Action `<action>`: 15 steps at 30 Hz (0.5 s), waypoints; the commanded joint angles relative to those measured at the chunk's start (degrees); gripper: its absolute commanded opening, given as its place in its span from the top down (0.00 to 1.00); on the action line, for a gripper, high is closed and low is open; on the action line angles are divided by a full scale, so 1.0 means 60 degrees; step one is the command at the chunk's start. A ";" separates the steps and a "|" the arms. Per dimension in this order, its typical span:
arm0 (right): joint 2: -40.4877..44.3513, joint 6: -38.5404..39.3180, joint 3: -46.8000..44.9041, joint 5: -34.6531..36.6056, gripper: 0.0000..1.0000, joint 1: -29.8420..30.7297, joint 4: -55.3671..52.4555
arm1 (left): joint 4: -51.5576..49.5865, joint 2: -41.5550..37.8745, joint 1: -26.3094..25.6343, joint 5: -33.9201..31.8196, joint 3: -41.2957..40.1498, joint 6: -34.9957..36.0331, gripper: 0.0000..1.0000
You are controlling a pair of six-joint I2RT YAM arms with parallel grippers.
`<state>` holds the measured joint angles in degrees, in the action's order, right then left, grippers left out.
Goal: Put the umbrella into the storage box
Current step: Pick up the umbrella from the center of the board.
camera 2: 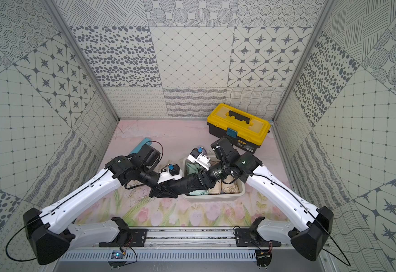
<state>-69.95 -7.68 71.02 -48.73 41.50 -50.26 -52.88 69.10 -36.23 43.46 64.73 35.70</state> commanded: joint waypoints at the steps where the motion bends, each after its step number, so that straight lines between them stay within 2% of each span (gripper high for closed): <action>1: 0.0482 -0.0374 0.0500 0.0777 0.35 -0.0067 0.1117 | 0.1623 -0.0231 -0.0033 0.0846 -0.0312 -0.0286 0.74; 3: 0.1008 -0.0646 0.0365 0.1660 0.26 -0.0115 0.1148 | 0.2914 -0.0411 -0.0041 0.1019 -0.0731 -0.1251 0.73; 6: 0.2075 -0.1413 -0.0284 0.2813 0.17 -0.0167 0.1695 | 0.5980 -0.0733 -0.0053 0.0976 -0.1773 -0.3635 0.72; 9: 0.3444 -0.2395 -0.1534 0.4052 0.14 -0.0182 0.2822 | 0.9182 -0.0875 -0.0176 0.0729 -0.2860 -0.6013 0.73; 12: 0.4745 -0.3443 -0.2835 0.5414 0.13 -0.0181 0.3786 | 1.1805 -0.0736 -0.0406 -0.0150 -0.3704 -0.7989 0.75; 15: 0.5582 -0.4394 -0.4229 0.5642 0.14 -0.0189 0.5158 | 1.3925 -0.0311 -0.0741 -0.0433 -0.4152 -0.9341 0.73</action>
<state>-38.04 -25.82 51.20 -21.39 40.64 -30.13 -10.66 65.56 -38.57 42.24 43.77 5.41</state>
